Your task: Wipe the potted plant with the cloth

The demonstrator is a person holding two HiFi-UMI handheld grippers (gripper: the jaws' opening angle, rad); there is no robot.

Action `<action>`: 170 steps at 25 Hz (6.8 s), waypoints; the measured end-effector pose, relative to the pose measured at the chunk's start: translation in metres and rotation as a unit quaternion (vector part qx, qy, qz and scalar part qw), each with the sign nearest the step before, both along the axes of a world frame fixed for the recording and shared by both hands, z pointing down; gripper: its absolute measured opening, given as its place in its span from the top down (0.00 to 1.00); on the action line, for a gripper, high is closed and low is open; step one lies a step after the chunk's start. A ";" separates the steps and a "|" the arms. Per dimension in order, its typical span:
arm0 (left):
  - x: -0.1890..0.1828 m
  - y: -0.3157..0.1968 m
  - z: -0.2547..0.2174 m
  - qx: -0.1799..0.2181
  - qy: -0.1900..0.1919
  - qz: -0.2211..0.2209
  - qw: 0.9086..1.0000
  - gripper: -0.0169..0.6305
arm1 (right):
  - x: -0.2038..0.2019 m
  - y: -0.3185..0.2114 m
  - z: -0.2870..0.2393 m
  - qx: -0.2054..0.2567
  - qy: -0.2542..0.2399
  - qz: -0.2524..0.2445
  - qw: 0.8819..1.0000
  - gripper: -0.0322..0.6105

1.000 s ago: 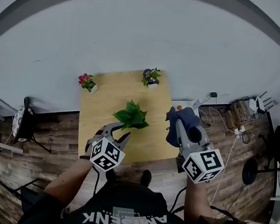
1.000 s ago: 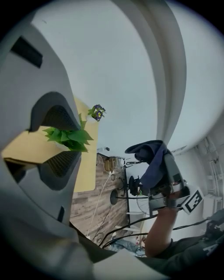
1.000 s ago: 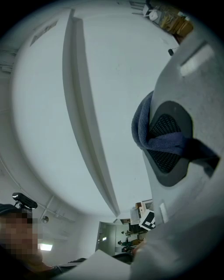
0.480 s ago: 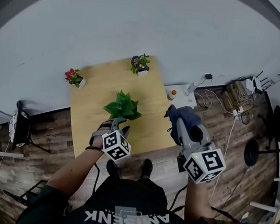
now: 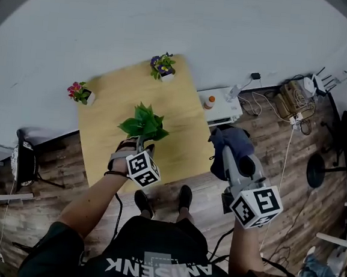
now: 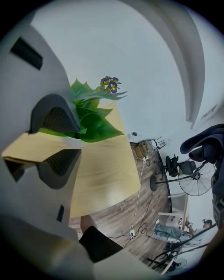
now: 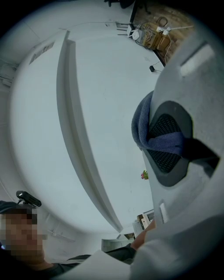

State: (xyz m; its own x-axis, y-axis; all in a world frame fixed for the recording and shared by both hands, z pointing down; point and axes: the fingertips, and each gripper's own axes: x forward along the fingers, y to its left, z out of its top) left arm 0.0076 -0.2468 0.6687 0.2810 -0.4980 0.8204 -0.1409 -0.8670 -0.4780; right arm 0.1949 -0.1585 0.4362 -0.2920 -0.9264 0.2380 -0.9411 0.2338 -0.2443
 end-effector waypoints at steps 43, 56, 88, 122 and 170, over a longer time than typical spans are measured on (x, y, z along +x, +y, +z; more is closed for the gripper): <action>0.016 0.017 -0.135 -0.135 0.143 0.031 0.980 0.95 | -0.031 -0.003 -0.033 0.039 -0.005 -0.040 0.998 0.88; 0.022 0.027 -0.268 -0.128 0.201 0.047 0.970 0.95 | -0.106 -0.026 -0.101 0.118 -0.005 -0.140 0.983 0.88; -0.008 0.046 -0.320 -0.152 0.265 0.038 0.951 0.96 | -0.169 -0.034 -0.072 0.099 -0.004 -0.197 0.975 0.88; -0.022 0.075 -0.313 -0.174 0.268 0.058 0.946 0.96 | -0.183 -0.029 -0.117 0.127 0.014 -0.220 0.967 0.88; -0.025 0.094 -0.301 -0.102 0.192 0.143 0.966 0.96 | -0.155 -0.039 -0.056 0.032 -0.015 -0.194 0.980 0.88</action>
